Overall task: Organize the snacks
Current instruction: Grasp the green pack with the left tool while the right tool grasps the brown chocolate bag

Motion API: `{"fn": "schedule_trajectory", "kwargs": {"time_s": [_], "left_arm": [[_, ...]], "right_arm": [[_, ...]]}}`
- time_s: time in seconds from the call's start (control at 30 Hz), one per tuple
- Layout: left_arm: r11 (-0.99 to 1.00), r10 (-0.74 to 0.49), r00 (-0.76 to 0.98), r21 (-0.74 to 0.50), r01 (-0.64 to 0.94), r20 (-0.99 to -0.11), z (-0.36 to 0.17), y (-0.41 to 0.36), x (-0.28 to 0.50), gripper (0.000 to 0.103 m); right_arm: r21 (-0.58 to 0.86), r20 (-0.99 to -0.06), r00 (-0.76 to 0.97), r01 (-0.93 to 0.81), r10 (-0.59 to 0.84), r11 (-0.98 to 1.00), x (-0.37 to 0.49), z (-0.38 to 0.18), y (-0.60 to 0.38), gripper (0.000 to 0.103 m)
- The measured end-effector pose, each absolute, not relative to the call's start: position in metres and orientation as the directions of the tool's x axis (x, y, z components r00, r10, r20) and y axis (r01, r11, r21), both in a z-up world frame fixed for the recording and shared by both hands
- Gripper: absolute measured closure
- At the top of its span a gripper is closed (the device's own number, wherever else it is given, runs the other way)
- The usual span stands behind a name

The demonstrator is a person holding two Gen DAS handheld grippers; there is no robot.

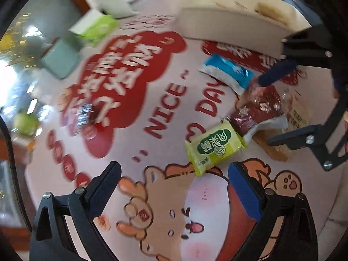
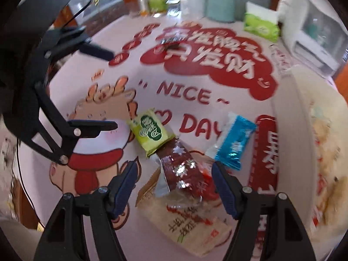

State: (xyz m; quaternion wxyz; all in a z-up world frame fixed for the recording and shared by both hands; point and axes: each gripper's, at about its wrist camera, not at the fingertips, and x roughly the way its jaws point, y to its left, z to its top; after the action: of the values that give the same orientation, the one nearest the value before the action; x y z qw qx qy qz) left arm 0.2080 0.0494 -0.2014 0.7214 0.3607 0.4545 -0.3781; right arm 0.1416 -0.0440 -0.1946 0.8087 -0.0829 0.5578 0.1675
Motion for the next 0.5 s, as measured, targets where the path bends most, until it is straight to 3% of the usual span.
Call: {"fn": "schedule_trajectory", "kwargs": {"time_s": [0.1,0.13,0.17,0.27,0.37,0.5], "left_arm": [[0.395,-0.23,0.259,0.153,0.906,-0.938,-0.216,0.042,0.214,0.005],[0.378,-0.235,0.252,0.15,0.914,-0.939,-0.218,0.04,0.214,0.005],[0.356,-0.247,0.236,0.139,0.924,-0.94,-0.22,0.038,0.214,0.005],[0.319,-0.287,0.181,0.084,0.944,-0.941,-0.222,0.031,0.217,0.005],[0.299,-0.31,0.136,0.039,0.953,-0.941,-0.227,0.024,0.223,0.005],[0.287,-0.311,0.081,-0.013,0.958,-0.947,-0.239,0.012,0.23,0.005]], "right_arm": [[0.029,-0.94,0.305,-0.385,0.156,0.922,0.15,-0.212,-0.04,0.032],[0.013,-0.943,0.3,-0.392,0.141,0.92,0.152,-0.217,-0.039,0.037],[0.002,-0.949,0.29,-0.394,0.126,0.919,0.155,-0.222,-0.038,0.054],[0.034,-0.965,0.228,-0.385,0.131,0.922,0.159,-0.234,-0.041,0.062],[0.049,-0.961,0.233,-0.376,0.146,0.925,0.154,-0.233,-0.048,0.079],[0.132,-0.953,0.232,-0.26,0.194,0.957,0.151,-0.228,-0.07,0.082]]}}
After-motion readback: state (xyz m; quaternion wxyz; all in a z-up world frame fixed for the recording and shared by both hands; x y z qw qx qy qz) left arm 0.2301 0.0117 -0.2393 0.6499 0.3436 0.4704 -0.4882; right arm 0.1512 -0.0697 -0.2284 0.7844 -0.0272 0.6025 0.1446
